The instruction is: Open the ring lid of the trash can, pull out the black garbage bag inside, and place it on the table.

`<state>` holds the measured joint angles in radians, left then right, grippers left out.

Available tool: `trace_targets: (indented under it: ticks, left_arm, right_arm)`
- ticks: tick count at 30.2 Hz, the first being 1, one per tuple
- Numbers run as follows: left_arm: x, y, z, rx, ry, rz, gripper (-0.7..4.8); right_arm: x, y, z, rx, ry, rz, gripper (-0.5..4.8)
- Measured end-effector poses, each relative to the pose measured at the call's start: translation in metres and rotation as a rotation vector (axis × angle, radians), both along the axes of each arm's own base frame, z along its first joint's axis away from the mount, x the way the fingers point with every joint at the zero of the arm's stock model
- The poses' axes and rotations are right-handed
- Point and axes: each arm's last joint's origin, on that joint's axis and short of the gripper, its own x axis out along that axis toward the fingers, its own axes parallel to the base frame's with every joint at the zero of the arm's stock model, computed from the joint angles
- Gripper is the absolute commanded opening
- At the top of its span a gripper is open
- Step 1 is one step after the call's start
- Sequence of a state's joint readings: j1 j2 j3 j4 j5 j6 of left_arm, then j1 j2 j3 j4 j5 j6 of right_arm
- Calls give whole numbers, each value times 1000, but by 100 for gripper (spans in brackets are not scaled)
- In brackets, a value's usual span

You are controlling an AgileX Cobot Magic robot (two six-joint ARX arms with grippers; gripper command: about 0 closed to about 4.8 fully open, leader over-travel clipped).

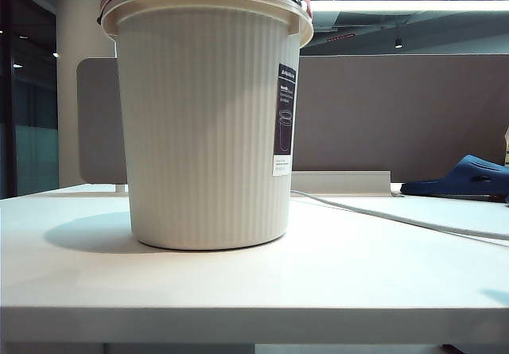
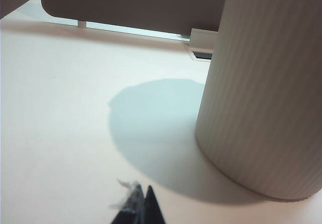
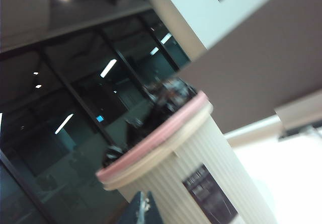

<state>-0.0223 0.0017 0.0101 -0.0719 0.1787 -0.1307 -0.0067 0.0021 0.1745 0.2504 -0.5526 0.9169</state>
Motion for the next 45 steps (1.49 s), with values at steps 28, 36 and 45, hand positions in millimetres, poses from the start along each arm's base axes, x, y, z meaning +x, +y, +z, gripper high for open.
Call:
trace_targets:
  ticks: [28, 36, 45]
  left_arm:
    - [0, -1, 0, -252, 55, -4, -5]
    - [-1, -3, 0, -349, 85, -75, -5]
    - [-5, -11, 17, -488, 54, -420, -5]
  right_arm:
    - [14, 4, 54, -187, 51, 98, -1]
    - [14, 4, 55, -210, 29, 89, -1]
    - [22, 3, 52, -209, 72, 93, -1]
